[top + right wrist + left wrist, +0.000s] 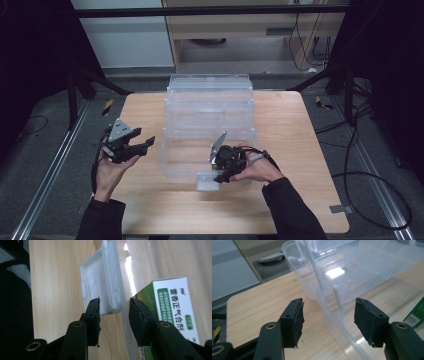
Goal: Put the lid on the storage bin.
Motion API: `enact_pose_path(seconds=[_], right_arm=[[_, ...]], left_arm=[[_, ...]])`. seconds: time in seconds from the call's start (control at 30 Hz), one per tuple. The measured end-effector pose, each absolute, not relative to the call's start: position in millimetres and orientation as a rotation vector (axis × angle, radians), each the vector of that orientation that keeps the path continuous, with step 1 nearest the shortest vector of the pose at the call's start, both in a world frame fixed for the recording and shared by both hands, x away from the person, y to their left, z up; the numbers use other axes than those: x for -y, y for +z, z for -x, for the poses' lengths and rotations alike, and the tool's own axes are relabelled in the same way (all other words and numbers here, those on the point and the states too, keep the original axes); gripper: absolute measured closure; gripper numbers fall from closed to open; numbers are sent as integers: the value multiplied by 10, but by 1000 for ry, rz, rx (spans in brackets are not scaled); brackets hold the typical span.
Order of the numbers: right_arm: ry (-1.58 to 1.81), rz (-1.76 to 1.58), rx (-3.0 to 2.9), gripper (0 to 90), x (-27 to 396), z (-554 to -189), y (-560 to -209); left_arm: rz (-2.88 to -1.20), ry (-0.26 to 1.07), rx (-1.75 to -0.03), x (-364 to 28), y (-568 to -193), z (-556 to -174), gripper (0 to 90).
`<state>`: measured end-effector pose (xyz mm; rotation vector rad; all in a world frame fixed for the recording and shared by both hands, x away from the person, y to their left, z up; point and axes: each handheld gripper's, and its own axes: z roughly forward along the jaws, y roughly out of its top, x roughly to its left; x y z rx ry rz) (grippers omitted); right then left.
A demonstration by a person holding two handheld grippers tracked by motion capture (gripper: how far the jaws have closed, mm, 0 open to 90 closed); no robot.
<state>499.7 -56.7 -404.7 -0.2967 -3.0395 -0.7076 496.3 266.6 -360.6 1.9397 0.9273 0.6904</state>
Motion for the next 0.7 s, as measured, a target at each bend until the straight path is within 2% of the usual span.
enact_pose_path(seconds=[0.4,0.7], right_arm=[[-670,295,3027,648,557,-5030,-4070],[-671,288,3025,649,560,-5031,-4073]], left_arm=[[-2009,643,-785,-2440,-3209,-5222,388],[-2066,609,-696,-2296,-3102,-5350,379]])
